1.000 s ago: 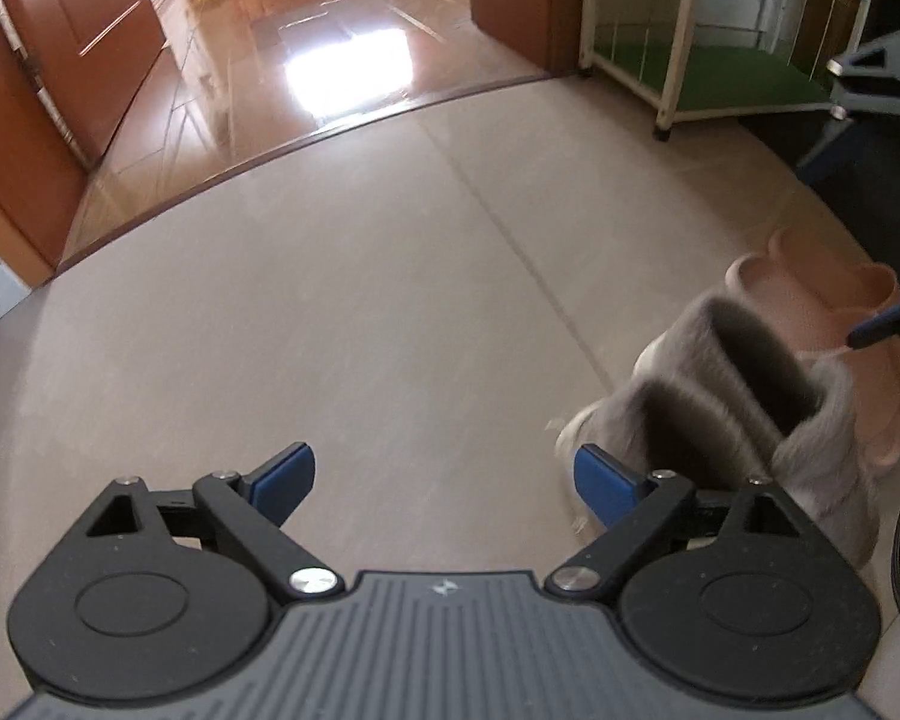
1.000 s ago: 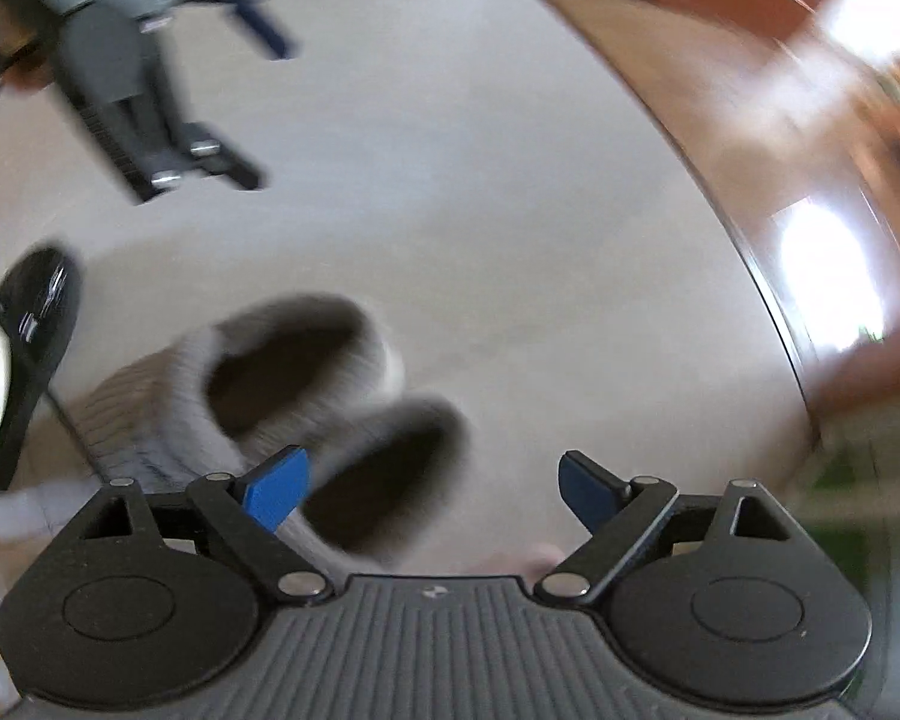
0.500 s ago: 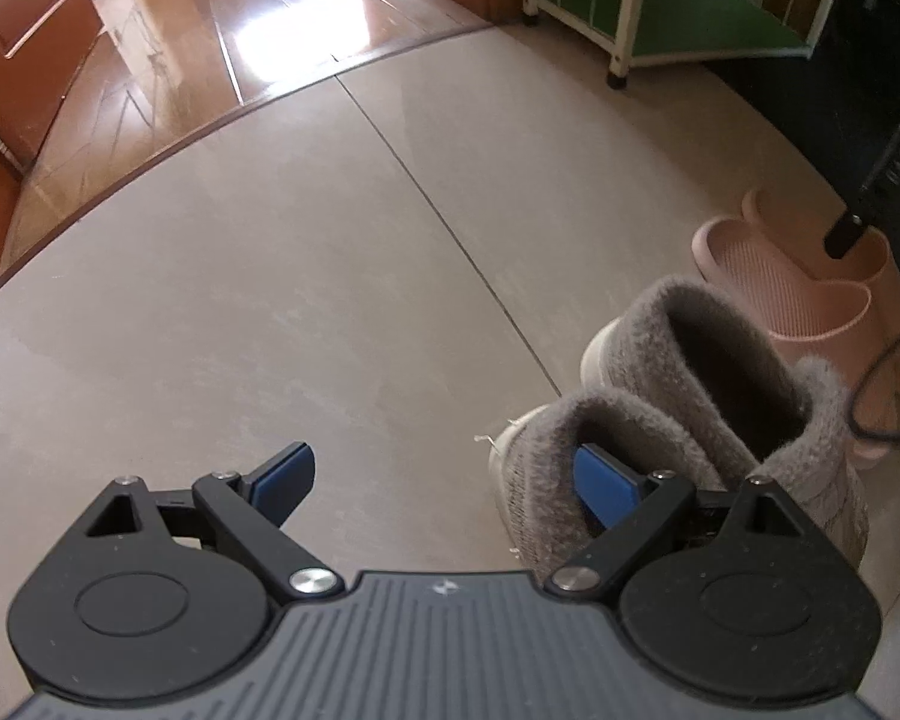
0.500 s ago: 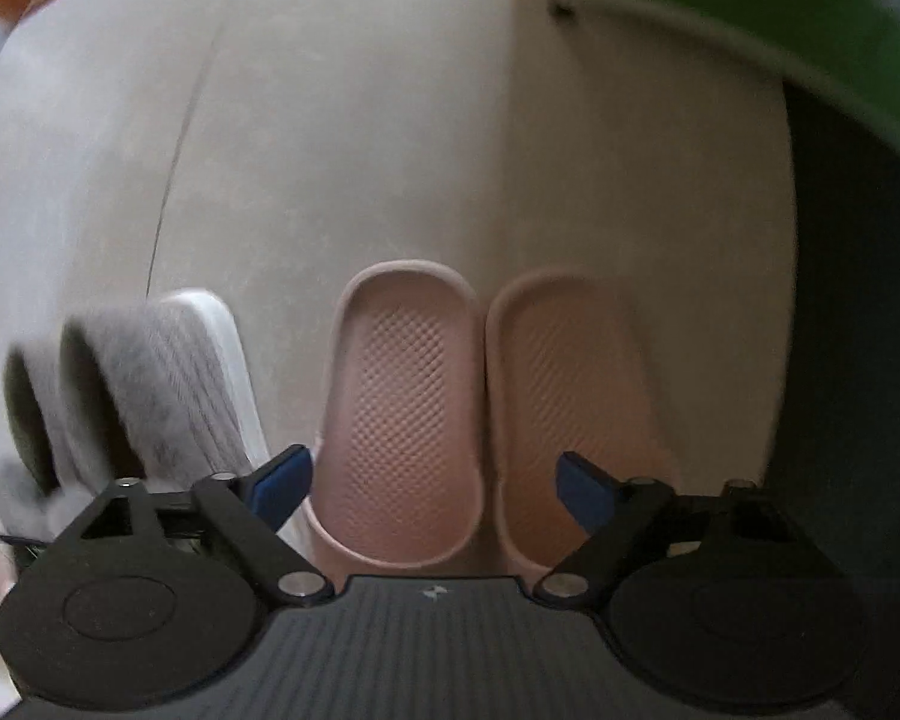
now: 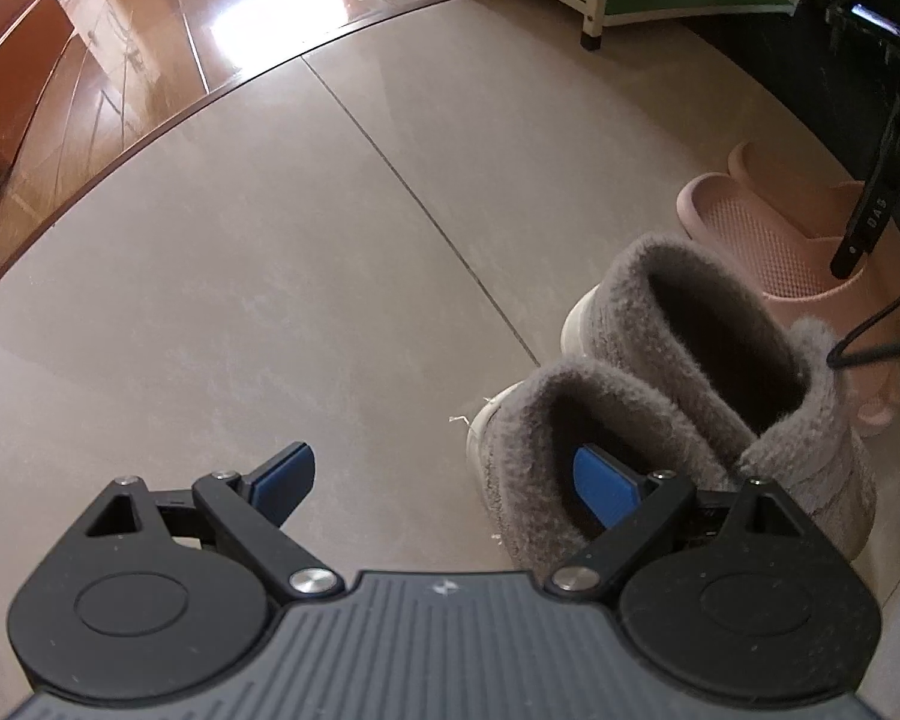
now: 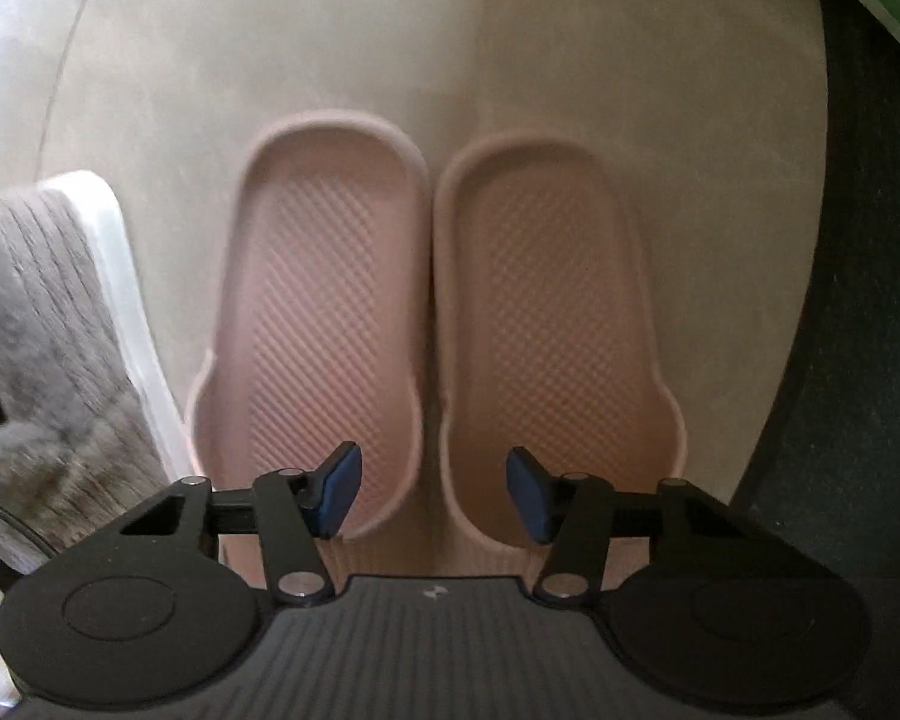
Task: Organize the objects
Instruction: 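Move the right gripper to the pink slides, fingers between their inner edges, then close the right gripper on both pink slides together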
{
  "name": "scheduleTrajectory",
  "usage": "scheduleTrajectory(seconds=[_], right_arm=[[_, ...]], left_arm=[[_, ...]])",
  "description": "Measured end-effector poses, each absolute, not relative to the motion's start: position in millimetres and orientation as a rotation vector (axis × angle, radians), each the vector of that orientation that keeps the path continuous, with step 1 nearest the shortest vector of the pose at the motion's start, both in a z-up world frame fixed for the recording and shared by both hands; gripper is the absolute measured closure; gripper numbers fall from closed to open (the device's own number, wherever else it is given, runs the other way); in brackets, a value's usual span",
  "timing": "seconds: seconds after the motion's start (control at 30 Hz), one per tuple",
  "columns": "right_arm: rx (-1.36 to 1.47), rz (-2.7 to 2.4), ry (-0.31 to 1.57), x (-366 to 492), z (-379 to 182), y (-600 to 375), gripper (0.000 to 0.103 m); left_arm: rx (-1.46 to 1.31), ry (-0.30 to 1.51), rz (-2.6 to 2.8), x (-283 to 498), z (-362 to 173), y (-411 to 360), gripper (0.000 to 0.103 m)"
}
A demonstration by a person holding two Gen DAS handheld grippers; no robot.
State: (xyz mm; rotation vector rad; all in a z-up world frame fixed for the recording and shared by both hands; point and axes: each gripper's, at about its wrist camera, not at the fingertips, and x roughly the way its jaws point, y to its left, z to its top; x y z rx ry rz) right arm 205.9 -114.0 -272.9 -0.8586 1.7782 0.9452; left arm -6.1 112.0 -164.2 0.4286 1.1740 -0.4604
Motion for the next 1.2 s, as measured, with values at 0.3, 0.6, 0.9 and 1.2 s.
scheduleTrajectory(seconds=[0.3, 0.6, 0.9, 1.2], right_arm=[[-0.937, 0.995, 1.748, 196, -276, -118, 0.059], [-0.963, 1.088, 1.689, 188, -267, -119, 0.087], [-0.949, 1.117, 1.612, 200, -254, -129, 0.089], [-0.858, 1.148, 1.521, 242, -236, -143, 0.090]], left_arm=[[0.427, 1.169, -0.464, -3, -161, 110, 0.010], [0.381, 1.176, -0.479, 1, -155, 111, 0.010], [0.402, 1.152, -0.522, 7, -145, 88, 0.010], [0.437, 1.136, -0.595, 26, -128, 34, 0.010]])
